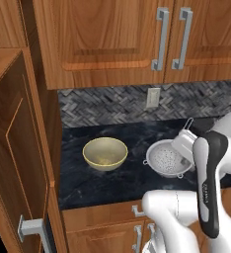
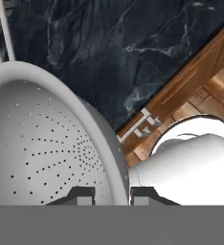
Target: Open the cabinet and setup a tea strainer by placing it in the bowl upright.
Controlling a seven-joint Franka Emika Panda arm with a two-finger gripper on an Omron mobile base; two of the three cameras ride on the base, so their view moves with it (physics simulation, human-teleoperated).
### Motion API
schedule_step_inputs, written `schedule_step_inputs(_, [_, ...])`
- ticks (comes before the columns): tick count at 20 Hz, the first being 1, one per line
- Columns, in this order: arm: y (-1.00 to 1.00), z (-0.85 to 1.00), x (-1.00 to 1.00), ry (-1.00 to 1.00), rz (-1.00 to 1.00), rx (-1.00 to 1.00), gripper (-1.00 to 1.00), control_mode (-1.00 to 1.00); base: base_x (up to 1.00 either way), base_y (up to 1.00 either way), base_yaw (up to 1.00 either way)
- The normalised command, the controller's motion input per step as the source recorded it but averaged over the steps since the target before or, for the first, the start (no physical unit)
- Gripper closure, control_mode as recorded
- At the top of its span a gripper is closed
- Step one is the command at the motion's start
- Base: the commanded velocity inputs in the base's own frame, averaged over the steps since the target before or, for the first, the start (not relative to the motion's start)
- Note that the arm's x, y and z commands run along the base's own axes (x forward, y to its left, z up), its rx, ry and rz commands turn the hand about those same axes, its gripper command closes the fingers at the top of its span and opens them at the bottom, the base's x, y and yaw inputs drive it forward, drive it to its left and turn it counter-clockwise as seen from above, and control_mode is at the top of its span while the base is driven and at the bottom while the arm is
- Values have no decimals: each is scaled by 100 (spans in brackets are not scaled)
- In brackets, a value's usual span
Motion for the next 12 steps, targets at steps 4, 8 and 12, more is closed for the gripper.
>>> schedule_step_inputs(4, [47, 0, 77, -5, -19, 9, 100, -100, 0, 0, 0])
schedule_step_inputs(8, [61, 0, 70, 2, -24, 1, 100, -100, 0, 0, 0])
schedule_step_inputs(12, [46, -8, 44, 8, -20, 0, 100, -100, 0, 0, 0])
